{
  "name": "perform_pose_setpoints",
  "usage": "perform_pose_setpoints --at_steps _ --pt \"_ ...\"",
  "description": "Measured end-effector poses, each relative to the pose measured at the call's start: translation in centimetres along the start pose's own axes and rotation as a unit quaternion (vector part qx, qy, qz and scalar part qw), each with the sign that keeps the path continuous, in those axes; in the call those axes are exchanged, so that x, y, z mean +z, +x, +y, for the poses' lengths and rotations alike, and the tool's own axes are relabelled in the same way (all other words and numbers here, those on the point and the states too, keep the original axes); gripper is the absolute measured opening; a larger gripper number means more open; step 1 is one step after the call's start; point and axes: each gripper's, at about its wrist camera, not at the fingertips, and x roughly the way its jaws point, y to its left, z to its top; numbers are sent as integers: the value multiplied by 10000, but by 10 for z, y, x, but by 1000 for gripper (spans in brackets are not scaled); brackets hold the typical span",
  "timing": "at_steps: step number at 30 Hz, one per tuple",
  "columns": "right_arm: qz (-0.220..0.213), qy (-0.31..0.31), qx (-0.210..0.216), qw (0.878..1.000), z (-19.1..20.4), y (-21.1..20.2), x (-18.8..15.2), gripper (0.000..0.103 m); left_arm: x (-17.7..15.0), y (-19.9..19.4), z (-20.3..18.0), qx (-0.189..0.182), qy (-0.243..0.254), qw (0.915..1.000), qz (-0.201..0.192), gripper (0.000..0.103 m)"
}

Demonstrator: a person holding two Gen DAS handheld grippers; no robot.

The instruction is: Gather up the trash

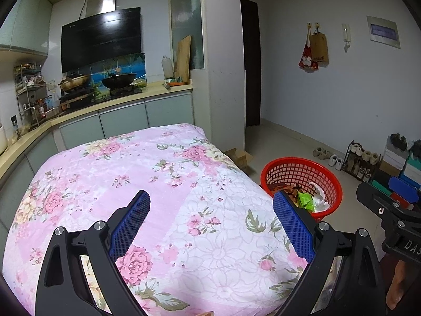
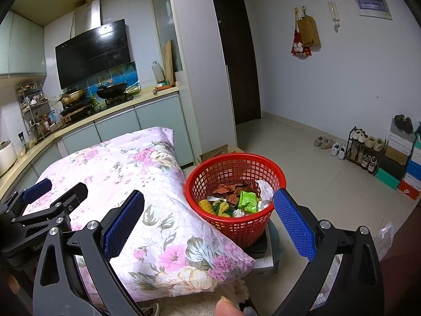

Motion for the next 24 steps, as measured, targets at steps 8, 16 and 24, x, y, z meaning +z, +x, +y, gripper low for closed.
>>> perform_pose_setpoints --at_steps 8,16,24 --pt "79 31 -17 10000 -3 3 -2 96 -2 2 1 -8 -7 10000 42 91" --pt "136 33 -30 9999 -3 6 -4 96 -3 5 0 -6 -2 10000 91 91" --pt "151 40 -30 9999 -3 7 -4 96 -4 5 0 -1 -3 10000 97 91"
